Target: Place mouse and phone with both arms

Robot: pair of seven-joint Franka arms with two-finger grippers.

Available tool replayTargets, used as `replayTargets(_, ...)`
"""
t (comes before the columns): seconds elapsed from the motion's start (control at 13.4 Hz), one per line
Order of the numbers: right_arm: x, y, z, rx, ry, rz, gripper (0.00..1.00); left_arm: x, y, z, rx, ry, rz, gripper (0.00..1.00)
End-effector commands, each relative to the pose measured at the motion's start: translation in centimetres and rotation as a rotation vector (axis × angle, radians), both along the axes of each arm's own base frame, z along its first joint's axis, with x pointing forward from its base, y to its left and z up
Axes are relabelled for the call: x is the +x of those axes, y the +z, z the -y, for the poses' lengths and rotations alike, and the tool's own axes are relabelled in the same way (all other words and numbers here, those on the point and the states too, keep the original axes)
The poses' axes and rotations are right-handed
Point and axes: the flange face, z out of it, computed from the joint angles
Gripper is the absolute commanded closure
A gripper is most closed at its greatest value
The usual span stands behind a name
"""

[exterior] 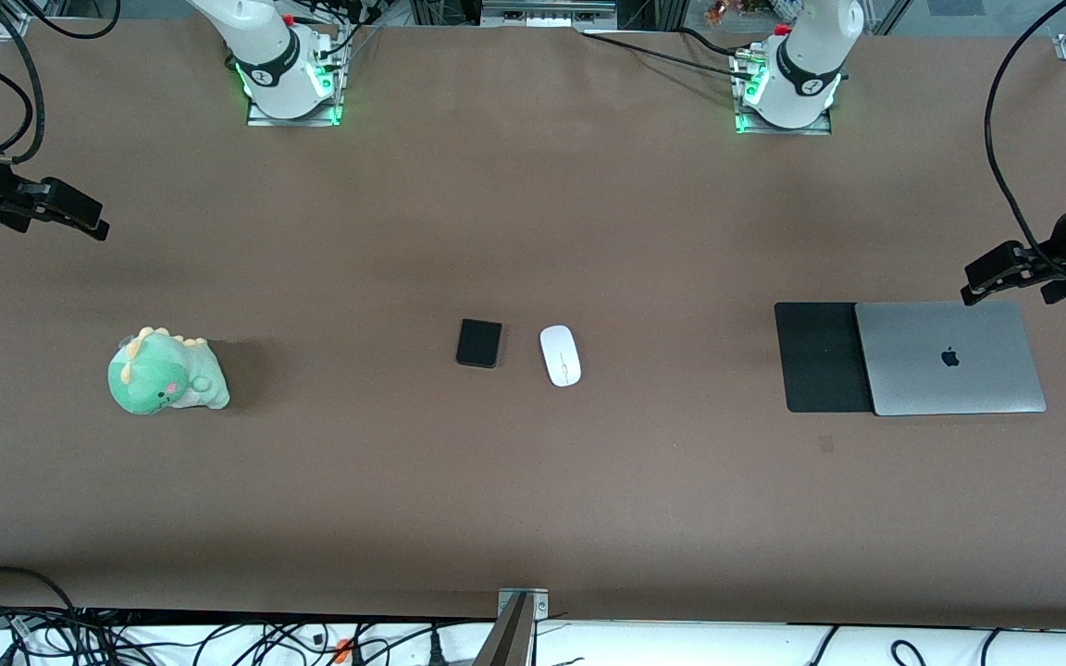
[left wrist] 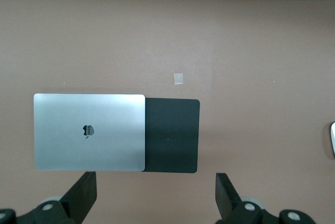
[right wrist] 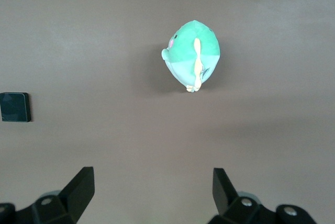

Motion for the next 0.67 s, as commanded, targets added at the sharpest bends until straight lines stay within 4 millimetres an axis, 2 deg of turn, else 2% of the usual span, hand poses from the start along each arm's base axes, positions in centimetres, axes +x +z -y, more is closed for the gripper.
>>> replayTargets(0.0,-0.3,0.4,-0.1,0.003,0.016,-0.003,0.0,-0.4,-0.3,0.1,-0.017,-0.029,-0.027,0.0)
replayTargets(0.6,-0.3,0.5,0.3,0.003,0.01,0.0,0.0,0.2,1.1,0.0,-0.031,-0.016,0.01,0.0)
